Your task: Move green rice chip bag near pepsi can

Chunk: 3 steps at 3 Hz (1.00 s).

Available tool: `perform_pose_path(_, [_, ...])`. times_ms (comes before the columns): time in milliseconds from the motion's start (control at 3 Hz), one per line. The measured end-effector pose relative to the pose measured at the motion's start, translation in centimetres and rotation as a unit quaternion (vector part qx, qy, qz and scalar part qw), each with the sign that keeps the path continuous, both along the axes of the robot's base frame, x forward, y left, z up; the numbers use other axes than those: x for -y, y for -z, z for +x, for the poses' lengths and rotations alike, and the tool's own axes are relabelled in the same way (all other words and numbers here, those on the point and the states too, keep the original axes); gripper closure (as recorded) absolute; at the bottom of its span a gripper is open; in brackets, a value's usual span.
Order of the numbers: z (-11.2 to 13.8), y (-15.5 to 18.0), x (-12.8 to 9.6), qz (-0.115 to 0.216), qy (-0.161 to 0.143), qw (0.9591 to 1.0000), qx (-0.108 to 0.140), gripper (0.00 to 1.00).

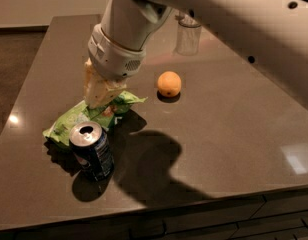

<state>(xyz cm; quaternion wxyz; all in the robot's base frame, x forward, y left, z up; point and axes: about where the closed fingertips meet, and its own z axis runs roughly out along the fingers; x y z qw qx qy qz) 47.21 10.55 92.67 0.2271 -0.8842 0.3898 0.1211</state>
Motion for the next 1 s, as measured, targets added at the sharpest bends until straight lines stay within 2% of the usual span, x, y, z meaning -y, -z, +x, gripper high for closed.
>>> perform_pose_path(667, [-0.17, -0.03, -0.25, 0.0, -0.002, 1.0, 0.001, 0.05])
perform_pose_path(1000, [-0.22, -0.04, -0.33, 0.0, -0.003, 1.0, 0.002, 0.0])
